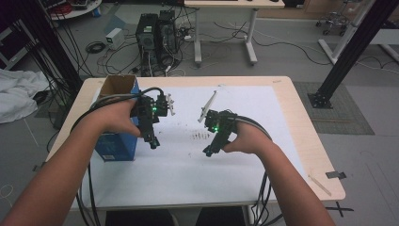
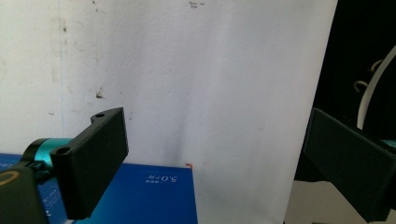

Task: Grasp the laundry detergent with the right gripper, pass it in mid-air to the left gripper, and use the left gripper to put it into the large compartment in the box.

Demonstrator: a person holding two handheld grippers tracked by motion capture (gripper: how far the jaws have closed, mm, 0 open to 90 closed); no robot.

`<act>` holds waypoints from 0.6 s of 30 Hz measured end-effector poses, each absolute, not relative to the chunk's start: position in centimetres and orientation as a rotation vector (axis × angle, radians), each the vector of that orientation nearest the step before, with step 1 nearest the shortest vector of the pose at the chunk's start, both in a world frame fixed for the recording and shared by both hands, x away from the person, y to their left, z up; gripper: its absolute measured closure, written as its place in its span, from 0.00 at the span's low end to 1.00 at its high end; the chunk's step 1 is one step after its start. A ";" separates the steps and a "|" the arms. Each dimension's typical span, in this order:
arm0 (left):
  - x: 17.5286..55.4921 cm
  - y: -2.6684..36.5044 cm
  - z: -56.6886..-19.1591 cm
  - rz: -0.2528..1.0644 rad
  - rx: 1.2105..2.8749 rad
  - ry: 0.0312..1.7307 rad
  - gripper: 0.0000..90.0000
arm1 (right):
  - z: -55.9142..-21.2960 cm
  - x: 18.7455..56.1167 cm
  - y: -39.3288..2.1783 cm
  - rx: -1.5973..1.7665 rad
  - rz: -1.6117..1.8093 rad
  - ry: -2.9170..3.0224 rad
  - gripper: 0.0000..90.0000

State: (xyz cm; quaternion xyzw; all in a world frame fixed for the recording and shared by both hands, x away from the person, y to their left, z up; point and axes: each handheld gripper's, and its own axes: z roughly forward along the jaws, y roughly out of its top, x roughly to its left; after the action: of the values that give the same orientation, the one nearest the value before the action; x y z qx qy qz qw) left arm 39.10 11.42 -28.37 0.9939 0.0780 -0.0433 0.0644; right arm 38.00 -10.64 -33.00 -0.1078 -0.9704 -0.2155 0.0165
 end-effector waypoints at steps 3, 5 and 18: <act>39.0 11.3 -28.6 -0.132 3.010 0.232 0.07 | -33.1 38.1 -10.5 -0.323 -0.660 -3.021 0.13; 39.0 11.3 -28.6 -0.132 3.009 0.229 0.07 | -33.2 38.1 -10.5 -0.318 -0.648 -3.023 0.13; 39.0 11.3 -28.6 -0.148 2.996 0.212 0.07 | -32.9 38.4 -11.0 -0.325 -0.579 -3.046 0.13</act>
State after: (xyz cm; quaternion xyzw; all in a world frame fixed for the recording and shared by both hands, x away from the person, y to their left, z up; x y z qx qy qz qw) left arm 38.95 11.33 -28.56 0.9940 0.0703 -0.0492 0.0672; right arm 38.39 -10.99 -32.92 -0.1042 -0.9770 -0.1859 0.0122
